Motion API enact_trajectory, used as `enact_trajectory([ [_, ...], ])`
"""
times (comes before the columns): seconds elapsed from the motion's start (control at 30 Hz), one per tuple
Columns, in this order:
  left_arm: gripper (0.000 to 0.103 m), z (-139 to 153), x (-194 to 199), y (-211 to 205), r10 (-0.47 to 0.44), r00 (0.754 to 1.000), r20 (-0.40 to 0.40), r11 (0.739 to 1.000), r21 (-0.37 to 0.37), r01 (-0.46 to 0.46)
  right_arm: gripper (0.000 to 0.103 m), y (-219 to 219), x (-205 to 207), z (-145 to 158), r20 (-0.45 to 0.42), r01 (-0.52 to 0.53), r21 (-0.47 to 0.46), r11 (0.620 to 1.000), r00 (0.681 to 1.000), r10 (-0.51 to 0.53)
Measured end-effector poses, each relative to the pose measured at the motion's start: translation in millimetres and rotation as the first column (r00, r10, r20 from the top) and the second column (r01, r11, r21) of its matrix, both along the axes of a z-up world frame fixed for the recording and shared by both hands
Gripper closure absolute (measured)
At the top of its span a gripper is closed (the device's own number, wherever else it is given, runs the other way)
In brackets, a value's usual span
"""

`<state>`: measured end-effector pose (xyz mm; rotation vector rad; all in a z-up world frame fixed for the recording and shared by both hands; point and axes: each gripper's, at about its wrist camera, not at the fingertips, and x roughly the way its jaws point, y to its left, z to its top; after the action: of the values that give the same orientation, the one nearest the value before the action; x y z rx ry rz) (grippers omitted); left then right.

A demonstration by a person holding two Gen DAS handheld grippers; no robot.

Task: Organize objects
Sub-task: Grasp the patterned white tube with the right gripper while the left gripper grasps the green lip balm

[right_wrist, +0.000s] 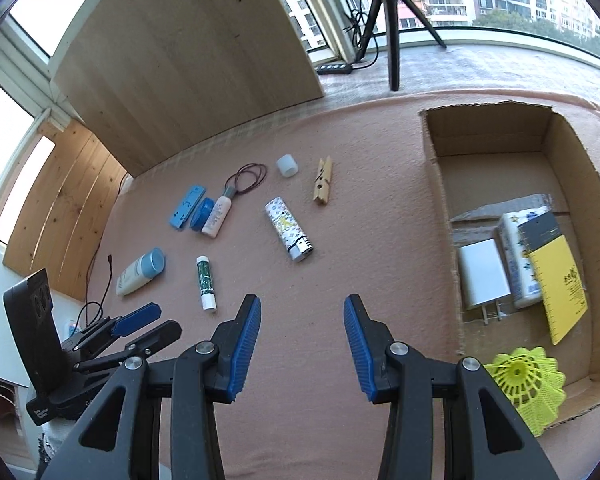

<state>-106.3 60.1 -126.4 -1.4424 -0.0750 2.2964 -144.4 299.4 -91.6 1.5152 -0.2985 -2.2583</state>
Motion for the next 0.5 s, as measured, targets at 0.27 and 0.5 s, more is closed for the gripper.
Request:
enact_trajectory([
  [0.27, 0.046, -7, -6, -11, 0.023, 1.000, 0.012, 1.000, -0.013, -0.022, 0.063, -35, -14, -7, 0.000, -0.042, 0.061, 0.997, 0.999, 0.042],
  [0.5, 0.046, -21, -22, -1, 0.041, 0.998, 0.055, 0.998, -0.048, -0.038, 0.063, -61, -34, -19, -0.019, -0.091, 0.191, 0.977, 0.995, 0.096],
])
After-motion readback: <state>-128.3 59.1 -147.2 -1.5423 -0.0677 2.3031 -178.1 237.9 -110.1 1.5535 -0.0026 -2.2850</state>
